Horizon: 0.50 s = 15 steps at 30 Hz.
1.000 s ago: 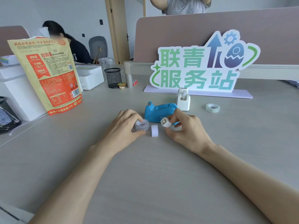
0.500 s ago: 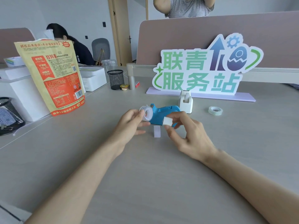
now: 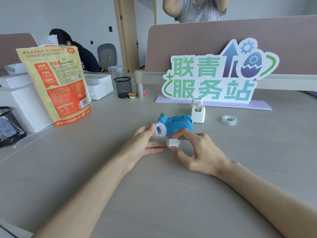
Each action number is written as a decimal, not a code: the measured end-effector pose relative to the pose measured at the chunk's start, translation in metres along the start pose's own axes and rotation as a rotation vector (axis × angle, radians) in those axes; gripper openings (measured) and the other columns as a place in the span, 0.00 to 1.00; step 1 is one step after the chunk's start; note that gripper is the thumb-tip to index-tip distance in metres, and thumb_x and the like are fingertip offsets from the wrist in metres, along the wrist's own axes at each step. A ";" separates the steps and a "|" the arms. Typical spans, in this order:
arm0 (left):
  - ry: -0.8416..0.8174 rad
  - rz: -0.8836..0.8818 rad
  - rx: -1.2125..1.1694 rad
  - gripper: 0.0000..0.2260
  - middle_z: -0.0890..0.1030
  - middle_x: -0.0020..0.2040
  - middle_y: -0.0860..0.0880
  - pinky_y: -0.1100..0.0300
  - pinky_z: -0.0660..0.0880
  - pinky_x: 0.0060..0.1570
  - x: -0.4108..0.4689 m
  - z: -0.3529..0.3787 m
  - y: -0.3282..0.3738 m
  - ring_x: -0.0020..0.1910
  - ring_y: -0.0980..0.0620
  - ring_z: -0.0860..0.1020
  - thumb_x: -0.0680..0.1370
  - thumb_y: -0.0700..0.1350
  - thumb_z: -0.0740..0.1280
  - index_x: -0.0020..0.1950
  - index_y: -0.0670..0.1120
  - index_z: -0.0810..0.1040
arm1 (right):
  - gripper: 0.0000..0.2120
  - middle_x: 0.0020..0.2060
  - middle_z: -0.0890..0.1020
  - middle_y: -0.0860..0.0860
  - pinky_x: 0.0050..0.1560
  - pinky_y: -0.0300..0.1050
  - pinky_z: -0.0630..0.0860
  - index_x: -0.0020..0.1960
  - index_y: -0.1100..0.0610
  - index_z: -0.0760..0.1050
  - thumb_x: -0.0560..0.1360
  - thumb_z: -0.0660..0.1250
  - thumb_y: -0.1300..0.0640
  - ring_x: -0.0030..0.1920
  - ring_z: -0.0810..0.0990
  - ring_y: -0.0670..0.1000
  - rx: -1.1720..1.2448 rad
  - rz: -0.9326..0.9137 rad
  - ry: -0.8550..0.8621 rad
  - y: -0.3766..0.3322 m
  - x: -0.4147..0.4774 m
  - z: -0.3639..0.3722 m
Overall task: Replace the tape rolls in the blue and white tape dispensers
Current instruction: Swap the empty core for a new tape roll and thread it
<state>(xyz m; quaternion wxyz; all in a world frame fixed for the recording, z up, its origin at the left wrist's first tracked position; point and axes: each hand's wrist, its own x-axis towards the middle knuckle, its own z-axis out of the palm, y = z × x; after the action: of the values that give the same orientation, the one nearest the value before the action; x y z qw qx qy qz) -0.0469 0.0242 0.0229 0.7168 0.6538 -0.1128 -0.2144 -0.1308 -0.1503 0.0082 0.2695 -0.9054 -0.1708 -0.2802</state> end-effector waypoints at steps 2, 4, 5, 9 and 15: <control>0.125 0.101 0.191 0.15 0.78 0.60 0.45 0.52 0.83 0.41 -0.001 -0.001 0.001 0.49 0.48 0.83 0.83 0.50 0.56 0.61 0.42 0.72 | 0.14 0.49 0.84 0.43 0.35 0.33 0.69 0.53 0.54 0.76 0.71 0.64 0.48 0.28 0.75 0.42 -0.011 0.010 0.024 0.001 0.000 0.001; 0.230 0.209 0.354 0.12 0.79 0.51 0.48 0.55 0.80 0.31 -0.001 -0.001 0.000 0.44 0.53 0.80 0.82 0.50 0.57 0.56 0.44 0.73 | 0.12 0.45 0.82 0.43 0.42 0.30 0.72 0.52 0.56 0.76 0.72 0.66 0.49 0.40 0.80 0.45 -0.023 0.006 0.066 0.002 0.000 0.002; 0.245 0.237 0.381 0.12 0.78 0.48 0.49 0.57 0.76 0.28 -0.002 0.000 0.000 0.42 0.53 0.78 0.82 0.50 0.57 0.55 0.45 0.74 | 0.11 0.43 0.80 0.43 0.45 0.25 0.70 0.51 0.56 0.77 0.73 0.69 0.52 0.44 0.79 0.44 -0.024 0.003 0.092 0.003 0.000 0.002; 0.153 0.276 0.407 0.12 0.80 0.46 0.48 0.60 0.72 0.28 -0.004 0.006 -0.005 0.40 0.54 0.77 0.82 0.50 0.58 0.55 0.45 0.76 | 0.09 0.47 0.80 0.44 0.48 0.36 0.75 0.53 0.56 0.77 0.75 0.70 0.55 0.47 0.78 0.42 -0.025 -0.025 0.143 0.008 0.003 0.002; 0.033 0.350 0.390 0.09 0.78 0.41 0.47 0.64 0.72 0.28 -0.009 0.017 -0.008 0.33 0.64 0.74 0.82 0.45 0.58 0.52 0.43 0.76 | 0.13 0.54 0.76 0.49 0.42 0.53 0.79 0.61 0.53 0.78 0.78 0.66 0.52 0.47 0.80 0.51 -0.075 -0.073 0.175 0.014 0.003 0.003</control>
<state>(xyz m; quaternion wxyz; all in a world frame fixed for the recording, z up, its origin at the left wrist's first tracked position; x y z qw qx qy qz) -0.0637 0.0131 0.0186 0.6051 0.7535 -0.2519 -0.0506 -0.1206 -0.1595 0.0027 0.2388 -0.8801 -0.1687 -0.3740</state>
